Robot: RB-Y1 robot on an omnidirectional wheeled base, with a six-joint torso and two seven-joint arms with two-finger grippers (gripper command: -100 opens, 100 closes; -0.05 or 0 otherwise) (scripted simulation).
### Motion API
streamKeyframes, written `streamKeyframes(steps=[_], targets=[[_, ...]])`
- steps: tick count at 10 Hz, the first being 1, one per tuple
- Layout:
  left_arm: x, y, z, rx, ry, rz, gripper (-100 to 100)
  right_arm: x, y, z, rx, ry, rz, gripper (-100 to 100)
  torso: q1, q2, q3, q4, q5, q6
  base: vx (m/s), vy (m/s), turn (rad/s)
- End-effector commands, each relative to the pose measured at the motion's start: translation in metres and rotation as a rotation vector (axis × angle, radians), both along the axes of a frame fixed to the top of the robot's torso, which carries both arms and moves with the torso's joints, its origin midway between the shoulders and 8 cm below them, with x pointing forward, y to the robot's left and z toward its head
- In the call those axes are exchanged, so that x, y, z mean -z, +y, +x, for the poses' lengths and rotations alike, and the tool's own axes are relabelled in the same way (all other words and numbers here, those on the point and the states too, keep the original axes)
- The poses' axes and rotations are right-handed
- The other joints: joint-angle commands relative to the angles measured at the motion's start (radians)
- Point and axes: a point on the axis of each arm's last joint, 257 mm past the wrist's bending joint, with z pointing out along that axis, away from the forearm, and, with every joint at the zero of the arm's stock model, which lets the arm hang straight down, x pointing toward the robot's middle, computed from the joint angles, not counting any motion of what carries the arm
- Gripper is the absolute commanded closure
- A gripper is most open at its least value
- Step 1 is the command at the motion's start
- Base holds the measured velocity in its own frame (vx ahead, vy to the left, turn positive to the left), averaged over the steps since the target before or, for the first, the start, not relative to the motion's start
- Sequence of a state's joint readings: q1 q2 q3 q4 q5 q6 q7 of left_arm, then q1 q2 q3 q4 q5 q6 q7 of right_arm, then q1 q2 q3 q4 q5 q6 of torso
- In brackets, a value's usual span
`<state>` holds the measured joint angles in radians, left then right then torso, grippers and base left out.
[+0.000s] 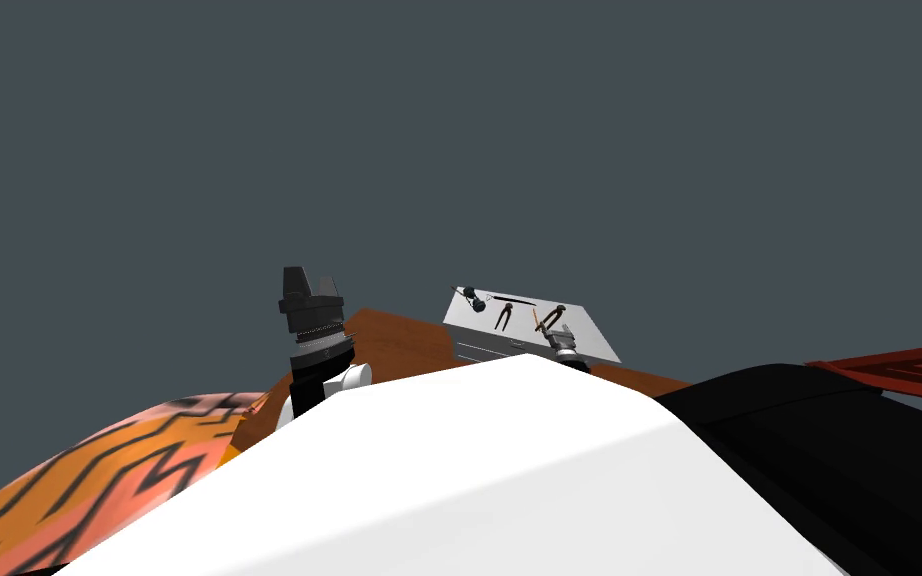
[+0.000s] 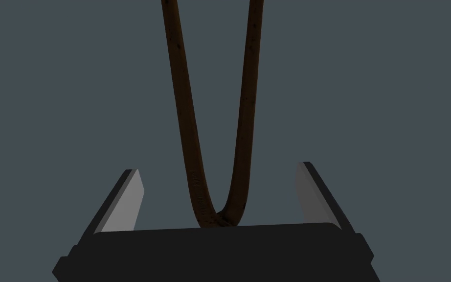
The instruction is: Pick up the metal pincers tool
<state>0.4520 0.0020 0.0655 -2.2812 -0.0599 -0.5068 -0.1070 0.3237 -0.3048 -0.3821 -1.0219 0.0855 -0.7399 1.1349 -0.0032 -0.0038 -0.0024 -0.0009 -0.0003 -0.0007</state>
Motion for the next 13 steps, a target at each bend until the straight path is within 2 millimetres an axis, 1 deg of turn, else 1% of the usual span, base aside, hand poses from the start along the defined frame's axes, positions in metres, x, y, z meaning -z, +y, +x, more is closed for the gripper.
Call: streamKeyframes(steps=[1,2,3,4,6,7,8,9,11,12,13], targets=[[0.0,0.0,0.0,0.0,0.0,0.0,0,0.003,0.008,-0.001,0.011,-0.015,0.005,-100,0.0,0.0,0.0,0.0,0.0,0.0,0.031,-0.03,-0.054],[0.0,0.0,0.0,0.0,0.0,0.0,0,0.002,0.004,-0.001,0.007,-0.008,0.004,-100,0.0,0.0,0.0,0.0,0.0,0.0,0.014,-0.014,-0.007],[0.0,0.0,0.0,0.0,0.0,0.0,0,0.002,0.005,-0.001,0.007,-0.01,0.002,0,0.001,0.001,0.001,0.0,0.0,0.0,0.0,0.0,0.0],[0.0,0.0,0.0,0.0,0.0,0.0,0,0.006,0.026,0.012,-0.026,-0.004,0.008,-100,0.001,0.002,0.001,0.0,0.0,0.0,0.019,-0.042,-0.187],[0.0,0.0,0.0,0.0,0.0,0.0,0,0.011,0.069,0.036,-0.091,0.003,0.015,-100,-0.003,0.0,0.0,0.0,-0.001,0.001,0.031,-0.114,-0.326],[0.0,0.0,0.0,0.0,0.0,0.0,0,0.011,0.069,0.036,-0.091,0.003,0.015,-100,-0.006,0.0,0.0,0.0,-0.001,0.0,0.016,-0.087,-0.096],[0.0,0.0,0.0,0.0,0.0,0.0,0,0.011,0.069,0.036,-0.091,0.003,0.015,-100,-0.004,0.001,0.001,0.0,-0.001,0.0,0.012,-0.018,0.013],[0.0,0.0,0.0,0.0,0.0,0.0,0,0.012,0.09,0.047,-0.123,0.005,0.016,-100,-0.001,0.002,0.001,0.0,0.0,0.0,0.02,-0.032,-0.187],[0.0,0.0,0.0,0.0,0.0,0.0,0,0.01,0.134,0.07,-0.185,0.004,0.016,-100,-0.002,0.001,0.0,0.0,0.0,0.001,0.048,-0.084,-0.373],[0.0,0.0,0.0,0.0,0.0,0.0,0,0.01,0.134,0.07,-0.185,0.004,0.016,-100,-0.004,-0.001,0.0,0.0,-0.001,0.0,0.037,-0.073,-0.032],[0.0,0.0,0.0,0.0,0.0,0.0,0,0.008,0.155,0.08,-0.214,0.002,0.014,-100,-0.003,0.0,0.0,0.0,-0.001,-0.001,0.021,-0.065,-0.202]])
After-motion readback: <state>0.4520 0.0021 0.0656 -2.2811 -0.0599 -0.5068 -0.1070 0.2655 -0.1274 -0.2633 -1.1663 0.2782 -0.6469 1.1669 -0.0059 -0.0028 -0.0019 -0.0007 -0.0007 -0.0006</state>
